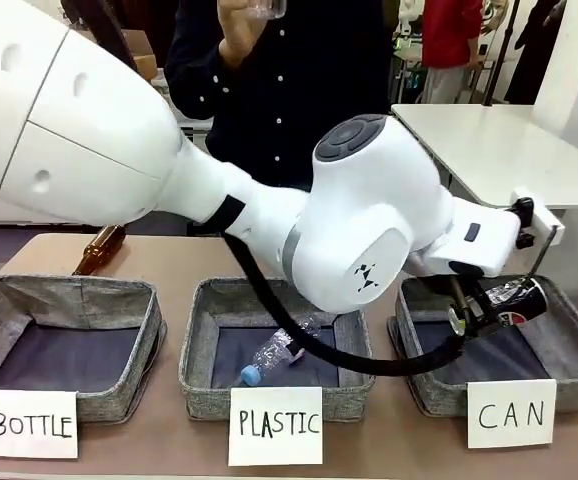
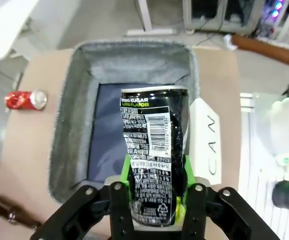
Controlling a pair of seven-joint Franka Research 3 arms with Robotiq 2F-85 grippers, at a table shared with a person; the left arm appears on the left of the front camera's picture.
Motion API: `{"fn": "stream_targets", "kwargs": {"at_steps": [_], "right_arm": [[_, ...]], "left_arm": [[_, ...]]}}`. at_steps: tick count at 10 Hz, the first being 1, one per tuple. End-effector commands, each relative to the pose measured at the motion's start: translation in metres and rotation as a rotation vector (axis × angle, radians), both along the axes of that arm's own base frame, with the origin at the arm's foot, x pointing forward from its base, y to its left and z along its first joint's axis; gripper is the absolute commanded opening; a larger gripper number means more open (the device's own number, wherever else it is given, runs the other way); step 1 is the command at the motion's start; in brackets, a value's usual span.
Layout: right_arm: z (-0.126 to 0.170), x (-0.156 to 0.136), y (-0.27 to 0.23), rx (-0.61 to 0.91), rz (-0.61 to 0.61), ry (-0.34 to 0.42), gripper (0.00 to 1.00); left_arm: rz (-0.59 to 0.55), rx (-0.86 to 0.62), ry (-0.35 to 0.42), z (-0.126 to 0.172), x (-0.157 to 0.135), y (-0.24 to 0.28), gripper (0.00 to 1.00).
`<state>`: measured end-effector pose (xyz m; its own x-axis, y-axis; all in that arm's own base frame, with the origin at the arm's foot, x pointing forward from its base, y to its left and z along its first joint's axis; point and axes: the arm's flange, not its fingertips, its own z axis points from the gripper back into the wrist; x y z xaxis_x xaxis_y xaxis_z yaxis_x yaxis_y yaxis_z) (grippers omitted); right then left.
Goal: Sort the can waste into the basket.
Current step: Pick up the can waste from the table and place it in the right Fabric basket.
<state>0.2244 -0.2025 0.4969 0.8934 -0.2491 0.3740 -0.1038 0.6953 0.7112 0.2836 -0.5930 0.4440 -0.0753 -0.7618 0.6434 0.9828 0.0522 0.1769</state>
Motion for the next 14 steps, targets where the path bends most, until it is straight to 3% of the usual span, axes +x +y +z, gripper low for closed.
{"fn": "stream_targets", "kwargs": {"at_steps": [1,5,9,11,12,14], "right_arm": [[0.003,0.002,-0.001,0.006,-0.019,-0.002,1.0],[0.003,0.002,-0.001,0.006,-0.019,-0.002,1.0],[0.0,0.0,0.0,0.0,-0.001,0.0,1.0],[0.01,0.045,0.043,0.026,0.097,-0.032,1.0],[0.015,0.07,0.075,0.031,0.191,-0.061,1.0],[0.03,0.104,0.137,0.039,0.352,-0.118,1.0]], "left_arm": [[-0.009,0.022,0.002,0.005,-0.003,-0.019,1.0],[0.014,0.039,0.004,0.01,0.002,-0.015,1.0],[0.034,0.16,0.155,0.023,0.017,0.019,1.0],[0.08,0.141,0.299,0.047,0.041,0.092,1.0],[0.138,0.112,0.33,0.054,0.051,0.136,1.0],[0.266,0.071,0.416,0.044,0.046,0.234,1.0]]}}
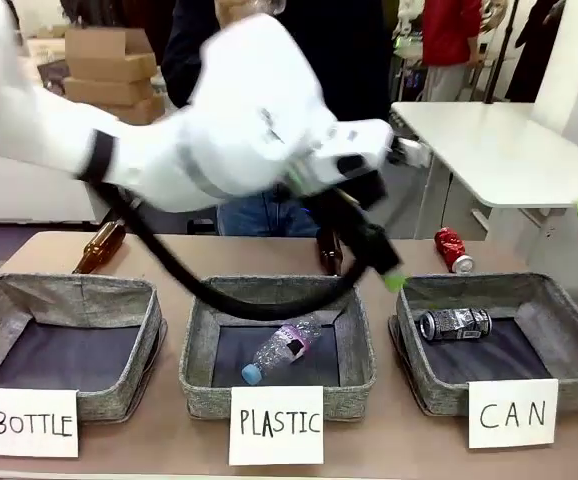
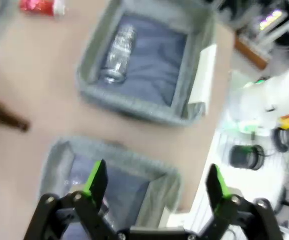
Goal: Sort the can waste into the basket.
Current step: Pick up the can waste from the table and place it in the right Fabric basket.
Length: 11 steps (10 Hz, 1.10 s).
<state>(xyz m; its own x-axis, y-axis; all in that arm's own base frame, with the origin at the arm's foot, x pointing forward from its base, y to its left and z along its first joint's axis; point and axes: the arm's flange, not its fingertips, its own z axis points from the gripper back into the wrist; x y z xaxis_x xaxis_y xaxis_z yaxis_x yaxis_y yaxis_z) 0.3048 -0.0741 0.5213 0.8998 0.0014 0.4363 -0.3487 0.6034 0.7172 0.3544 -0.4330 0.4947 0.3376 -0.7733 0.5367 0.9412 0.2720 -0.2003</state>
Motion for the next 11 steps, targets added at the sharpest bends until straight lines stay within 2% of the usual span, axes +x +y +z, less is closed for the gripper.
{"fn": "stream_targets", "kwargs": {"at_steps": [1,2,3,4,5,6,7,8,9,11], "right_arm": [[0.013,0.035,0.04,0.072,0.138,-0.068,1.0],[0.016,0.042,0.069,0.126,0.209,-0.071,1.0],[0.013,0.047,0.1,0.198,0.278,-0.047,1.0],[0.006,0.051,0.126,0.258,0.303,0.016,1.0],[-0.001,0.055,0.144,0.283,0.266,0.109,1.0],[-0.008,0.061,0.152,0.309,0.186,0.233,1.0],[-0.011,0.068,0.147,0.347,0.116,0.345,1.0],[-0.012,0.075,0.138,0.283,0.022,0.346,1.0],[-0.021,0.06,0.154,0.303,0.212,0.228,1.0],[-0.021,0.06,0.154,0.303,0.212,0.228,1.0]], "left_arm": [[0.169,-0.036,0.071,-0.006,-0.023,0.138,1.0],[0.33,-0.051,0.108,-0.004,-0.018,0.199,1.0],[0.423,-0.14,0.218,-0.002,-0.018,0.258,1.0],[0.5,-0.23,0.33,0.001,-0.021,0.309,1.0],[0.543,-0.356,0.431,0.003,-0.028,0.349,1.0],[0.623,-0.551,0.512,0.008,-0.035,0.382,1.0],[0.56,-0.689,0.511,0.01,-0.041,0.4,1.0],[0.527,-0.374,0.447,-0.005,-0.03,0.371,1.0],[0.527,-0.374,0.447,-0.005,-0.03,0.371,1.0],[0.527,-0.374,0.447,-0.005,-0.03,0.371,1.0]]}}
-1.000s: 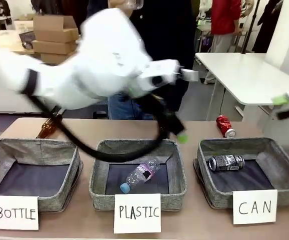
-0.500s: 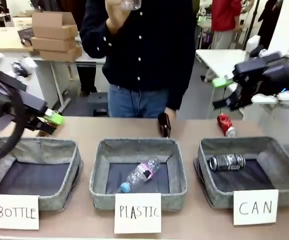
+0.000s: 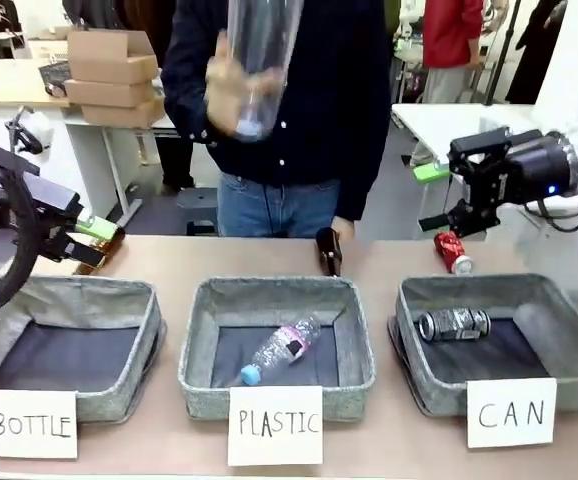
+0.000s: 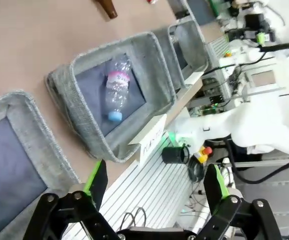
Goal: Sort the can waste into the basket.
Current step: Pick up the can waste from the table and place it in the right Fabric basket.
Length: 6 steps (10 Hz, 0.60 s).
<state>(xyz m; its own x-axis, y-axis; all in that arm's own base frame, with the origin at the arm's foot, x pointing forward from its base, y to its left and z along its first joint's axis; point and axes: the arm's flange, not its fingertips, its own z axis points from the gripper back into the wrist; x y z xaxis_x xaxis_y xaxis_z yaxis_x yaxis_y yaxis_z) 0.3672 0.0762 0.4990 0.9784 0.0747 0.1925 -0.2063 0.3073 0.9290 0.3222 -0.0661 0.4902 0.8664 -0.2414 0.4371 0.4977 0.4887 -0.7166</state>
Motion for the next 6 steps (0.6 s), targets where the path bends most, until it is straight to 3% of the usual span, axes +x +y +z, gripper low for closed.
{"fn": "stream_targets", "kwargs": {"at_steps": [1,6], "right_arm": [[0.0014,-0.0025,0.0036,0.016,0.029,-0.043,1.0],[0.0014,-0.0025,0.0036,0.016,0.029,-0.043,1.0]], "left_arm": [[0.002,0.015,-0.026,-0.0001,0.0019,0.0041,1.0],[0.002,0.015,-0.026,-0.0001,0.0019,0.0041,1.0]]}}
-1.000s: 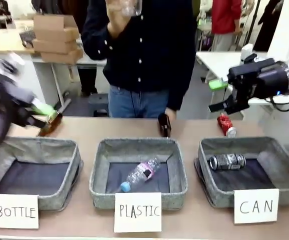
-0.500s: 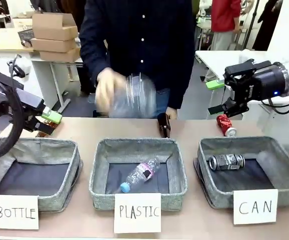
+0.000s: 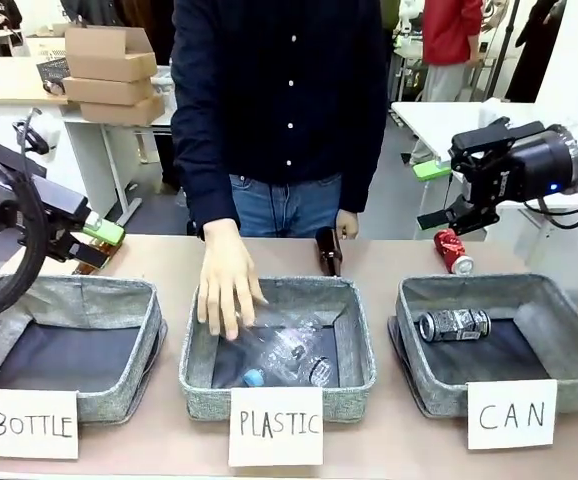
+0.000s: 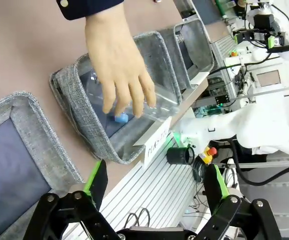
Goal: Sort the can waste into the basket.
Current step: Pick up the can waste from the table and place it in the right Fabric basket.
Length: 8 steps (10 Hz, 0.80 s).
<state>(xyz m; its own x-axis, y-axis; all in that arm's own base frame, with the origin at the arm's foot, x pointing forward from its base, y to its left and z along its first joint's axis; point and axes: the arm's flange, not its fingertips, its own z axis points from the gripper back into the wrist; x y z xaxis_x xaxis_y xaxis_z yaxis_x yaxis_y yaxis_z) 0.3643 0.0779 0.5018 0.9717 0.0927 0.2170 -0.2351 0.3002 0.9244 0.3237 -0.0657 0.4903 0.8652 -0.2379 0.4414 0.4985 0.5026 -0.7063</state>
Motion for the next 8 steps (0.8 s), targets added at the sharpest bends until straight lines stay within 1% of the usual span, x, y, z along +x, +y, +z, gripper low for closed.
{"fn": "stream_targets", "kwargs": {"at_steps": [1,5,6,7,8], "right_arm": [[-0.001,0.0,0.002,0.013,0.01,-0.018,1.0],[-0.001,0.0,0.002,0.013,0.01,-0.018,1.0],[0.0,0.0,0.0,0.0,0.0,0.0,1.0],[0.003,0.019,0.011,-0.368,-0.15,-0.086,1.0],[-0.002,0.043,0.013,-0.717,-0.285,-0.145,1.0]], "left_arm": [[-0.008,0.002,-0.018,0.0,0.0,0.004,1.0],[-0.008,0.002,-0.018,0.0,0.0,0.004,1.0],[-0.008,0.002,-0.018,0.0,0.0,0.004,1.0],[-0.008,0.002,-0.018,0.0,0.0,0.004,1.0],[-0.008,0.002,-0.018,0.0,0.0,0.004,1.0]]}}
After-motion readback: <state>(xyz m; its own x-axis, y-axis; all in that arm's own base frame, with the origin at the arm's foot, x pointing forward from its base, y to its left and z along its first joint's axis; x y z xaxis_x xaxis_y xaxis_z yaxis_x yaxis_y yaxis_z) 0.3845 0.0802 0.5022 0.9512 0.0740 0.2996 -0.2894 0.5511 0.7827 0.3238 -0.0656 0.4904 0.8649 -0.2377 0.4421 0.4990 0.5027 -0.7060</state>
